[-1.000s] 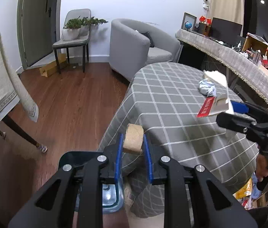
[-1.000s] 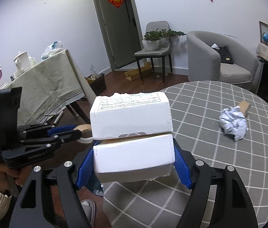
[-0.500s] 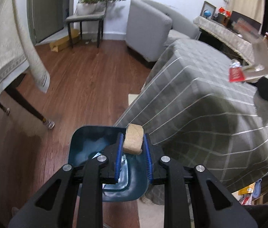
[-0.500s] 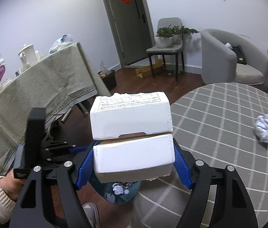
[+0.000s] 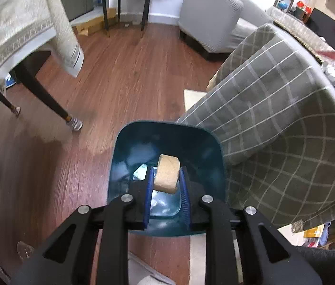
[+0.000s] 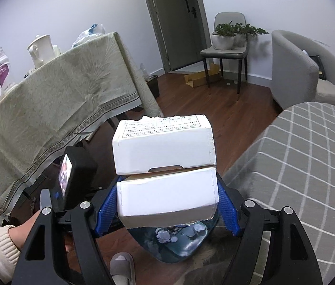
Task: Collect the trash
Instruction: 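Carry the white box and tan cardboard piece over the teal bin, then open both tools to drop the box and cardboard piece into the bin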
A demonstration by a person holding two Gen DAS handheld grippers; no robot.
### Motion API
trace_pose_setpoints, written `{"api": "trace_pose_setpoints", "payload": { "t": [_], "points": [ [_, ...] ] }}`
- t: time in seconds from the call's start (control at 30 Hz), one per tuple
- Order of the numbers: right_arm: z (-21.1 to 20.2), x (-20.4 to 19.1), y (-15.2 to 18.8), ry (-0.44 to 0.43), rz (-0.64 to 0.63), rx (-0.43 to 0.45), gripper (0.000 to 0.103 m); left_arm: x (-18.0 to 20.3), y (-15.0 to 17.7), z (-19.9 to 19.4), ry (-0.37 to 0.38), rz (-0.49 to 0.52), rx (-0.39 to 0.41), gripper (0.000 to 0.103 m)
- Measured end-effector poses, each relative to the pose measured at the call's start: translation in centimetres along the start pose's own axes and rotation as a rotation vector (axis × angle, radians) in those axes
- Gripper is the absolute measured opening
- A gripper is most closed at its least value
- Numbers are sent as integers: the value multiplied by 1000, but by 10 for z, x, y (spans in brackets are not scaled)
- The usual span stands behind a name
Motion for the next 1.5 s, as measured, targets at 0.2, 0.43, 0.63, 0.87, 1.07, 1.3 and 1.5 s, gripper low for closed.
{"api": "trace_pose_setpoints", "payload": {
  "t": [0.2,0.43,0.63,0.87,1.07,1.3,1.5],
  "points": [
    [26,-14,2,-7,-6,-48,75,-21,9,1,-8,-25,-18,47],
    [52,-19,12,12,-2,-107,75,-38,6,-17,-10,-38,29,65],
    [77,-22,20,24,5,-160,75,-56,-8,-52,-16,-90,121,75],
    [109,-32,39,33,-18,-245,75,-69,-24,-86,-19,-119,213,78],
    [134,-31,61,49,-21,-329,75,-68,-34,-112,-15,-123,270,84],
    [157,-30,83,72,-46,-404,75,-52,-44,-142,32,-94,337,90],
    [176,-27,103,89,-77,-484,75,-40,-48,-151,37,-58,353,91]
  ]
}}
Point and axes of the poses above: each gripper's, at about its wrist camera, not at the fingertips, and z roughly the way its jaws point, x to its right, y to its underside, the point moved 7 cm from there along z, roughly the way its jaws point, and after that the axes turned 5 degrees about -z, right-handed, at the moved point
